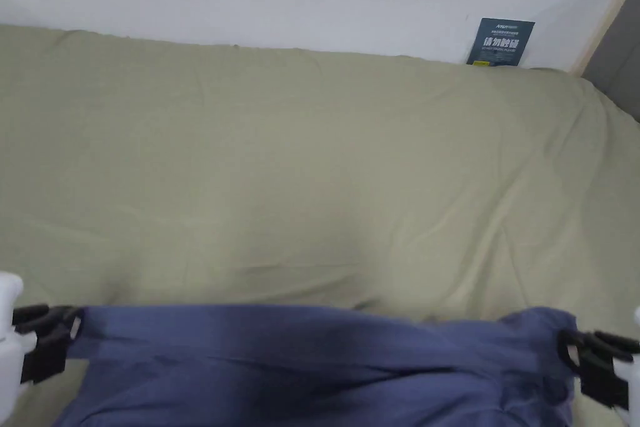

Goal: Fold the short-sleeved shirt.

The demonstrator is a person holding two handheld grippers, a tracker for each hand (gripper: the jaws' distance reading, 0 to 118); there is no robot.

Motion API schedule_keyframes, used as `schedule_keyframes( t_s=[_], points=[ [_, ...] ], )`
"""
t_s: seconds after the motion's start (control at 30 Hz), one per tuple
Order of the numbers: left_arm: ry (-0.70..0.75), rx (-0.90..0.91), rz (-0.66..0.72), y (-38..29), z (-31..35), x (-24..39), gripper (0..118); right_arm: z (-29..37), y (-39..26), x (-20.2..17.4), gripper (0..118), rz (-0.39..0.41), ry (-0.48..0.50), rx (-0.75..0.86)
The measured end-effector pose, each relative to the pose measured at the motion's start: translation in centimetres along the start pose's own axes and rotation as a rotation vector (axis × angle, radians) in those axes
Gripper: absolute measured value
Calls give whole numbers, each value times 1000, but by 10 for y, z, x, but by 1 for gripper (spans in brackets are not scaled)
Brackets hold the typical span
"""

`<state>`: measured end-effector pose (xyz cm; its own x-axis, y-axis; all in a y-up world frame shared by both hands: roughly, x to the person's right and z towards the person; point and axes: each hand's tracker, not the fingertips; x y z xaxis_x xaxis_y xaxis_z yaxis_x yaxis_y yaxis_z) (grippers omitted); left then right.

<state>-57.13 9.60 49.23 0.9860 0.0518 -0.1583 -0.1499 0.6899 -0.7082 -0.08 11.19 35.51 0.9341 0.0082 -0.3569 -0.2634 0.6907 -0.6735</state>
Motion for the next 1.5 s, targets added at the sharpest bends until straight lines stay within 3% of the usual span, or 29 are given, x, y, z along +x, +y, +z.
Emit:
schedule_keyframes(
  t_s=[0.17, 0.37, 0.4, 0.43, 0.47, 0.5, 0.7, 0.73, 0.77, 0.8, 0.83, 0.87, 0.97, 1.0, 1.03, 1.07, 1.1, 1.13, 1.17, 1.3, 1.4, 1.5],
  points=[
    [-26, -99, 39, -51, -17, 12, 1, -19, -67, -2, 0, -105, -16, -127],
    [-5, -53, 103, -63, -40, 4, 5, -33, -74, -4, 2, -119, -48, -96],
    [0, -34, 135, -60, -30, 3, 19, -26, -71, -6, 12, -123, -71, -74],
    [-30, -6, 154, -61, -24, -2, 54, -17, -68, -10, 42, -121, -82, -50],
    [-39, 43, 169, -63, -9, -1, 109, 1, -64, -14, 94, -104, -64, -15],
    [-30, 170, 176, -56, 3, -3, 118, 17, -62, -21, 118, -83, -82, 23],
    [-30, 142, 245, -83, 52, -9, 115, 78, -48, -70, 118, -55, 57, 92],
    [-37, 137, 264, -86, 54, -14, 108, 65, -65, -68, 113, -88, 88, 108],
    [-39, 125, 282, -87, 53, -20, 80, 68, -65, -73, 82, -111, 114, 116],
    [-46, 84, 320, -88, 47, -29, 47, 67, -64, -79, 33, -117, 109, 106],
    [-72, 57, 361, -96, 41, -35, 11, 66, -66, -88, 0, -103, 88, 116],
    [-100, 51, 409, -100, 36, -48, 0, 65, -63, -99, 0, -94, 104, 114],
    [-179, 15, 497, -94, 17, -63, 0, 59, -61, -119, 0, -79, 136, 95],
    [-244, -13, 536, -95, 6, -76, 0, 66, -63, -118, 0, -86, 156, 102],
    [-347, -44, 647, -97, -5, -91, 15, 66, -63, -121, 0, -83, 158, 98],
    [-444, -24, 723, -103, -16, -107, 77, 66, -63, -124, 0, -81, 160, 93],
    [-502, -34, 792, -106, -27, -113, 118, 66, -63, -127, 0, -78, 164, 92],
    [-474, -15, 831, -112, -33, -121, 118, 67, -62, -123, 0, -80, 171, 89],
    [-544, -20, 863, -109, -44, -126, 118, 67, -62, -124, 0, -75, 163, 84],
    [-703, -240, 865, -111, -93, -97, 116, 68, -59, -121, 0, -88, 154, 79],
    [-881, -162, 781, -113, -126, -88, 117, 69, -54, -126, 0, -75, 136, 85],
    [-857, -184, 792, -97, -147, -71, 118, 68, -52, -126, 0, -88, 144, 85]
  ],
)
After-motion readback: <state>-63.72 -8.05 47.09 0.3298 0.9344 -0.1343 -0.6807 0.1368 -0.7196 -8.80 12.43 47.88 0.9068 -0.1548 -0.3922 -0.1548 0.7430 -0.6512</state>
